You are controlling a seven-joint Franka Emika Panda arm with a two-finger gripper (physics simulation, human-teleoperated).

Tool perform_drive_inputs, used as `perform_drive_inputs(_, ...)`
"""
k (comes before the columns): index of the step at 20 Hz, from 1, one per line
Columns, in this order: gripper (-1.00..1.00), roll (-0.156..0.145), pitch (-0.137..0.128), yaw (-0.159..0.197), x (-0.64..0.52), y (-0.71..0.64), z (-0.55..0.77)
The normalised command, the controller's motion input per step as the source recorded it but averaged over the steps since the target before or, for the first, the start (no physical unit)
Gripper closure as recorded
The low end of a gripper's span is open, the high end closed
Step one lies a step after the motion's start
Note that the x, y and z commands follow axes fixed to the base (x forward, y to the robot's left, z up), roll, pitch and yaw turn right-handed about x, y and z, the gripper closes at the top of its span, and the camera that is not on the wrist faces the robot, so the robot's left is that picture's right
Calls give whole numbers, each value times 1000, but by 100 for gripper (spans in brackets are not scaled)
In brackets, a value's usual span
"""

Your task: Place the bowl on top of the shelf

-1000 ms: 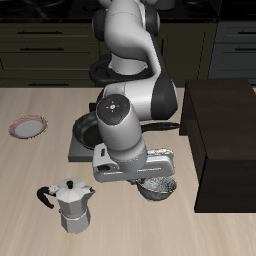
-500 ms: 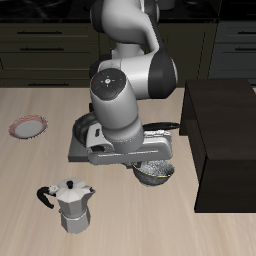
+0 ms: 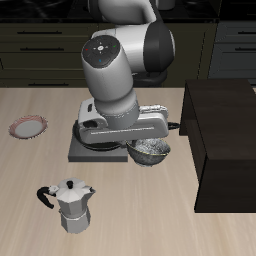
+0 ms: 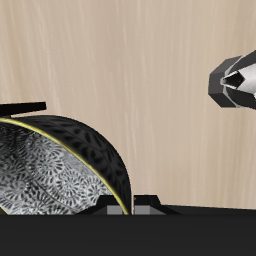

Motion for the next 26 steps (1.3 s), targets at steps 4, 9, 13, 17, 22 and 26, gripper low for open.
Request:
perform_drive_inputs(4,100,-12,-53,2,-298,-56,404)
perform_drive_inputs(9,100,-43,-54,59,-427,-25,387)
perform_drive_inputs(13,100,-6,-115,69,-455,24,486)
perform_drive_inputs(17,100,-6,-50,27,-307,52,244)
perform_drive_inputs(22,100,15,-14,9,-269,101,111)
perform_drive_inputs(26,100,20,-20,18,-226,141,88)
